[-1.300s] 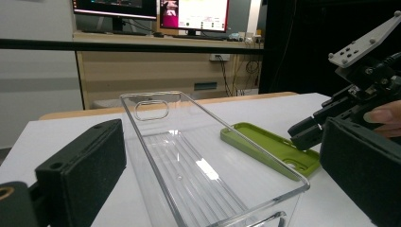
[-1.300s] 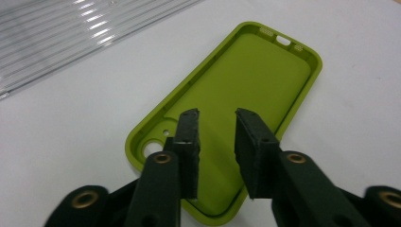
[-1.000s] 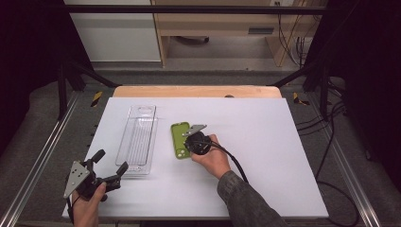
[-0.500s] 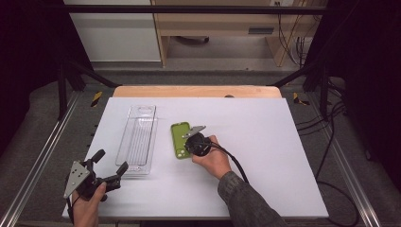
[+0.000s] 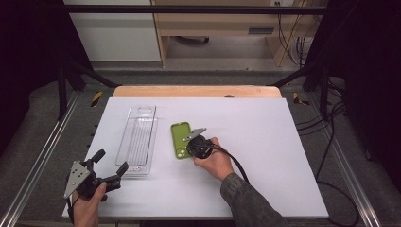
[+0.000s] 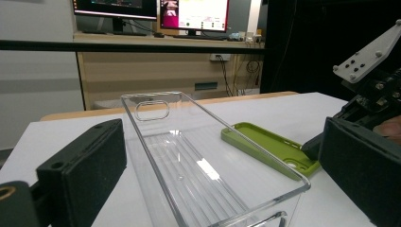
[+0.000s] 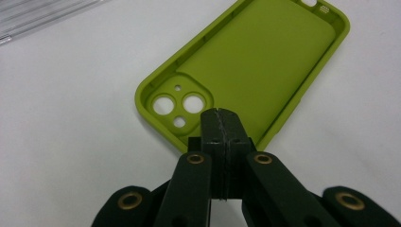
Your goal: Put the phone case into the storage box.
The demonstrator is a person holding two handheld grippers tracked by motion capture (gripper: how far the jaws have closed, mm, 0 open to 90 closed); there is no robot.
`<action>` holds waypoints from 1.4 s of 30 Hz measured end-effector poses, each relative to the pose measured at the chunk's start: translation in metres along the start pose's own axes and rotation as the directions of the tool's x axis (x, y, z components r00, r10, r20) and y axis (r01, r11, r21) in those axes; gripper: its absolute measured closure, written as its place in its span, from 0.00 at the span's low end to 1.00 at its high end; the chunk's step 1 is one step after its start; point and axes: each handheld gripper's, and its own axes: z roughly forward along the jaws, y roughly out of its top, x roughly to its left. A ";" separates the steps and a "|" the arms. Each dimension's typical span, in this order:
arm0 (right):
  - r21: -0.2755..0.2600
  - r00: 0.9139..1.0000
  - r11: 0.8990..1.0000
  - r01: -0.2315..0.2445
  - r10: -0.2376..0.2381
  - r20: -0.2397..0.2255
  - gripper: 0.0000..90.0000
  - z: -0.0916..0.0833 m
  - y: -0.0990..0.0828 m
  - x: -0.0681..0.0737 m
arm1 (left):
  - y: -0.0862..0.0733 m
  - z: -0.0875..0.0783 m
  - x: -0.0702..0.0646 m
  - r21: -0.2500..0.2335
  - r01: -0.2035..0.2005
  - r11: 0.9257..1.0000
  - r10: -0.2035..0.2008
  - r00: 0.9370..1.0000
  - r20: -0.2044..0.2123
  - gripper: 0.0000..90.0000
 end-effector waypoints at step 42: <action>0.138 0.999 0.990 -0.031 0.025 0.047 1.00 -0.031 -0.029 -0.048 | -0.001 0.001 -0.001 0.003 0.003 1.000 -0.003 1.000 0.004 0.02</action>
